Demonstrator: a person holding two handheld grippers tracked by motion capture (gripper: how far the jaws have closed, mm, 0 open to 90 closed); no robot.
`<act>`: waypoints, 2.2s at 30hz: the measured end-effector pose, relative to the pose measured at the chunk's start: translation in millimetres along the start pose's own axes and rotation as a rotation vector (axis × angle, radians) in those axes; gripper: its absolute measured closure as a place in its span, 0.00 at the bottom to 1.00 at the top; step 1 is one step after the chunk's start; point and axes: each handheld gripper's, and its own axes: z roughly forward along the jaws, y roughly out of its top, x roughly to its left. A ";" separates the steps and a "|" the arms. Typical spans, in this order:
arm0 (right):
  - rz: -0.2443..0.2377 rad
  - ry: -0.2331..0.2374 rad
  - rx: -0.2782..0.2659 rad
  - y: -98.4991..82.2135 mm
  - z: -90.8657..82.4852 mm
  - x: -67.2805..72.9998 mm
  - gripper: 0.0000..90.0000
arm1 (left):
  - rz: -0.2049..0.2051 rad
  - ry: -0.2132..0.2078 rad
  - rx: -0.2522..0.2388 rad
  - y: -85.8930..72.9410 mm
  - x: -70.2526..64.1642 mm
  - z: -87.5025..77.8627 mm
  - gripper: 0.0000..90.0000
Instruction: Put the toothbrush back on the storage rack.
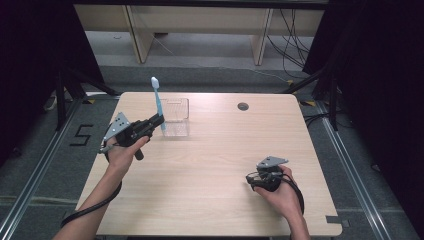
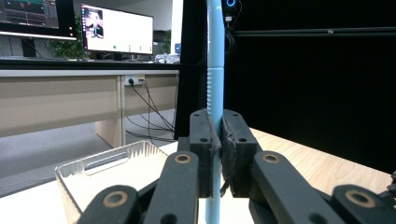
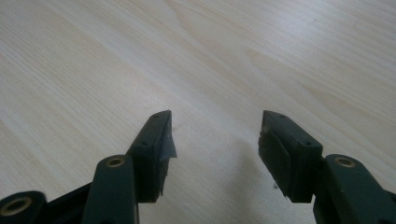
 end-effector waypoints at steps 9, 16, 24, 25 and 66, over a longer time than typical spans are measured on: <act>-0.001 0.000 0.002 0.1 -0.4 -0.3 0.50 | 0.005 0.025 0.005 -0.7 10.0 4.9 0.93; -0.003 -0.002 0.002 0.3 -0.4 -0.2 0.50 | 0.008 0.039 0.010 -1.9 14.9 8.1 0.93; 0.005 -0.006 -0.007 0.7 -0.6 1.4 0.50 | 0.001 0.051 0.017 -2.6 21.8 13.4 0.93; -0.003 -0.006 -0.009 0.8 -0.6 1.0 0.50 | 0.002 0.052 0.019 -2.7 22.6 13.9 0.93; -0.013 -0.006 -0.019 1.0 -0.2 1.7 0.50 | -0.027 0.149 0.057 -20.3 57.2 34.3 0.92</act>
